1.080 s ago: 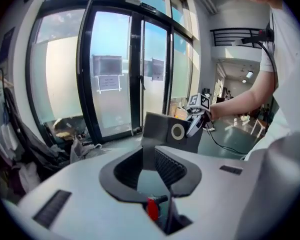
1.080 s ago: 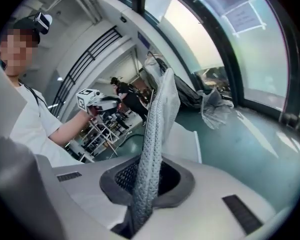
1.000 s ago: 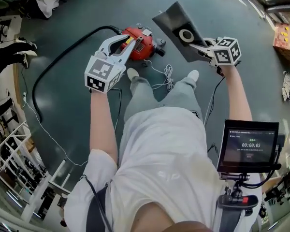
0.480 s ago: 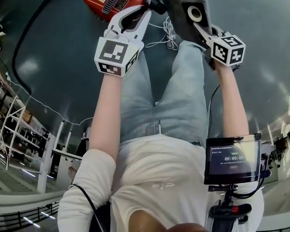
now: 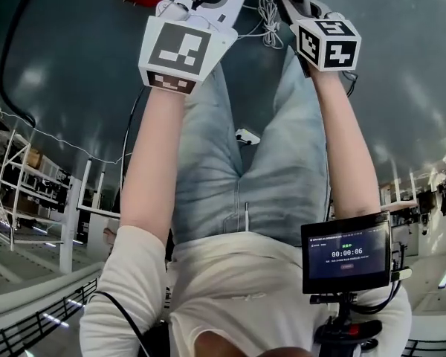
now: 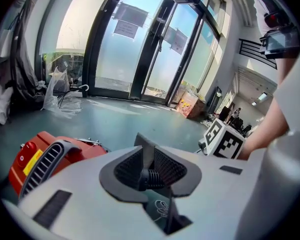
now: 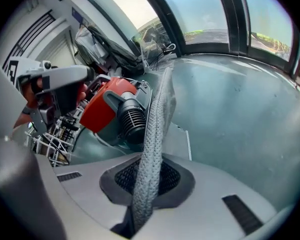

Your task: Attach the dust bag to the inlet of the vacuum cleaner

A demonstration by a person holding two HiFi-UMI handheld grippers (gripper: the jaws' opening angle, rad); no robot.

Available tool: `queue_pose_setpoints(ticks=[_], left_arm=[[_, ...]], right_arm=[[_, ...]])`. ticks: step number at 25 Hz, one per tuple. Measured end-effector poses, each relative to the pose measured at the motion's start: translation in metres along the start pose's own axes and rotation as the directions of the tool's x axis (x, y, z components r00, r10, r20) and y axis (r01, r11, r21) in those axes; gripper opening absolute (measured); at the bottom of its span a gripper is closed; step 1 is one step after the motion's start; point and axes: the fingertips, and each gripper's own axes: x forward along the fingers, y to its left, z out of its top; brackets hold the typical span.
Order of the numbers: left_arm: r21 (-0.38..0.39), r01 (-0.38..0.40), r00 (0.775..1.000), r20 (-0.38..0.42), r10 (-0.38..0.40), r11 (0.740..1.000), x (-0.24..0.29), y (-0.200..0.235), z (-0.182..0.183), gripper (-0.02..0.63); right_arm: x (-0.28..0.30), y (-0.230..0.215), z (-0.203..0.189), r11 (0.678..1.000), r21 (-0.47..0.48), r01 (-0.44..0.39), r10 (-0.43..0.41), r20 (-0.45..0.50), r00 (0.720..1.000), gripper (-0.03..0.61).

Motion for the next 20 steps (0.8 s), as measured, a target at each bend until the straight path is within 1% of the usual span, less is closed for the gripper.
queue_pose_setpoints(ticks=[3, 5, 7, 9, 11, 13, 14, 15, 16, 18, 19, 20], left_arm=[[-0.006, 0.008, 1.000, 0.007, -0.008, 1.000, 0.004, -0.010, -0.001, 0.058], [-0.010, 0.012, 1.000, 0.007, -0.012, 1.000, 0.004, -0.010, -0.004, 0.058], [-0.018, 0.014, 1.000, 0.005, -0.014, 1.000, 0.002, -0.011, -0.008, 0.058], [-0.026, 0.017, 1.000, -0.005, -0.017, 1.000, -0.001, -0.015, -0.017, 0.058], [-0.029, 0.038, 0.999, -0.029, -0.038, 0.999, -0.005, -0.027, -0.039, 0.058], [-0.026, 0.085, 0.993, -0.078, -0.087, 0.996, -0.007, -0.048, -0.073, 0.058], [-0.019, 0.115, 0.987, -0.112, -0.117, 0.993, -0.007, -0.059, -0.093, 0.081], [-0.009, 0.147, 0.978, -0.149, -0.146, 0.989, -0.004, -0.069, -0.113, 0.124], [0.003, 0.178, 0.967, -0.184, -0.174, 0.984, -0.001, -0.079, -0.132, 0.167], [0.039, 0.228, 0.950, -0.229, -0.214, 0.973, 0.007, -0.099, -0.157, 0.280], [0.065, 0.233, 0.950, -0.230, -0.213, 0.970, 0.013, -0.107, -0.162, 0.319], [0.092, 0.214, 0.958, -0.216, -0.191, 0.972, 0.019, -0.111, -0.162, 0.332]], right_arm=[[0.007, 0.009, -0.005, 0.996, -0.084, 0.020, -0.023, -0.035, 0.999, 0.032], [0.013, 0.022, -0.006, 0.995, -0.098, 0.029, -0.033, -0.043, 0.999, 0.034], [0.016, 0.031, -0.004, 0.999, -0.041, 0.030, -0.031, -0.029, 0.999, 0.034], [0.015, 0.033, -0.001, 1.000, 0.020, 0.002, -0.001, -0.024, 1.000, 0.034], [0.012, 0.033, 0.001, 0.997, 0.049, -0.058, 0.060, -0.047, 0.997, 0.034], [0.007, 0.033, 0.003, 0.991, 0.054, -0.124, 0.128, -0.086, 0.988, 0.035], [0.006, 0.034, 0.006, 0.987, 0.055, -0.151, 0.156, -0.103, 0.982, 0.035], [0.006, 0.034, 0.011, 0.983, 0.067, -0.172, 0.179, -0.116, 0.977, 0.035], [0.007, 0.035, 0.015, 0.977, 0.099, -0.189, 0.200, -0.124, 0.972, 0.035], [0.009, 0.038, 0.021, 0.956, 0.207, -0.209, 0.240, -0.134, 0.962, 0.035], [0.010, 0.040, 0.022, 0.943, 0.256, -0.214, 0.255, -0.138, 0.957, 0.036], [0.011, 0.041, 0.023, 0.932, 0.292, -0.214, 0.264, -0.146, 0.953, 0.035]])
